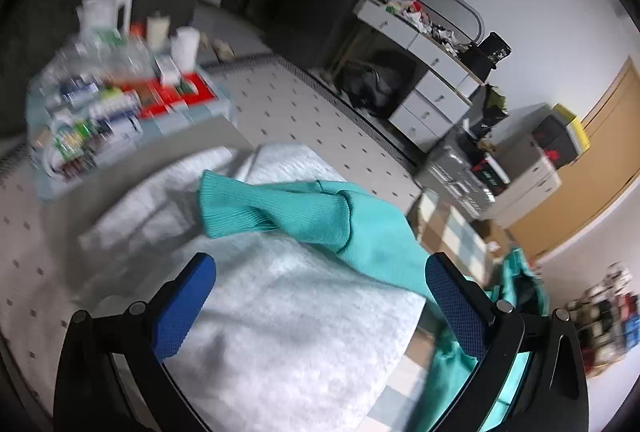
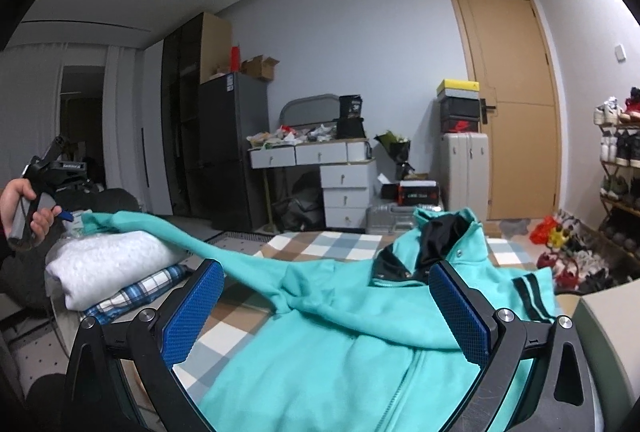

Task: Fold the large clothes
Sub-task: 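Grasp the other teal sleeve cuff with the left gripper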

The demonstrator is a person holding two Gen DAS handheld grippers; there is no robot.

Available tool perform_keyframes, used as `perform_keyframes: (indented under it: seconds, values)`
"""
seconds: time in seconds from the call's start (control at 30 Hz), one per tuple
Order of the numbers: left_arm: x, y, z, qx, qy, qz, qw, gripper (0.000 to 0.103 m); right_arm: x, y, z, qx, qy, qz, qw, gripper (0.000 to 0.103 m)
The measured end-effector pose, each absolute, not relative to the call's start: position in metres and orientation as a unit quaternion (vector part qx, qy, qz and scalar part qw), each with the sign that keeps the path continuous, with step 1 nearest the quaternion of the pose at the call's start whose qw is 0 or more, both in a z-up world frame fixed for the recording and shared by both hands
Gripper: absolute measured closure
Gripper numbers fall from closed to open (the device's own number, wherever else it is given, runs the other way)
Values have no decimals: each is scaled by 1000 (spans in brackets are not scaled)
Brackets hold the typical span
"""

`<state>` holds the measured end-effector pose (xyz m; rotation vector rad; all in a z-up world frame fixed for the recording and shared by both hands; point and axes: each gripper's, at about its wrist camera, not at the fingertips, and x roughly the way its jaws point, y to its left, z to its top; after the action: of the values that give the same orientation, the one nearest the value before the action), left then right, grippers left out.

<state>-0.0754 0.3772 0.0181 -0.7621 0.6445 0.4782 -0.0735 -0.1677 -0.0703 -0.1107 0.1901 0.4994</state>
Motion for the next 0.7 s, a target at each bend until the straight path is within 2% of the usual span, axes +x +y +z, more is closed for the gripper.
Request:
perform_keyframes:
  seconds: [0.23, 0.37, 0.4, 0.43, 0.47, 0.5, 0.53, 0.57, 0.6, 0.7]
  values:
    - [-43, 401, -14, -428, 321, 210, 819, 1, -71, -159, -78, -85, 102, 235, 963, 0]
    - [-38, 409, -11, -426, 308, 239, 816, 1, -73, -152, -83, -103, 100, 236, 961, 0]
    - [-39, 412, -11, -429, 307, 247, 813, 4, -74, -150, -84, -109, 100, 237, 960, 0]
    - [-39, 416, -11, -434, 303, 258, 808, 10, -74, -147, -85, -116, 100, 239, 959, 0]
    - [-43, 422, -14, -444, 301, 265, 801, 26, -75, -144, -87, -123, 101, 240, 958, 0]
    - [-43, 427, -17, -461, 301, 266, 791, 37, -75, -142, -88, -129, 101, 241, 956, 0]
    - [-41, 430, -20, -473, 307, 260, 784, 43, -76, -139, -90, -138, 102, 244, 955, 0]
    - [-40, 432, -20, -469, 315, 265, 782, 63, -77, -137, -92, -143, 102, 246, 953, 0]
    - [-38, 431, -17, -461, 317, 267, 784, 75, -79, -133, -94, -155, 100, 249, 951, 0]
    - [-39, 426, 5, -427, 287, 257, 818, 87, -87, -124, -99, -184, 91, 258, 944, 0]
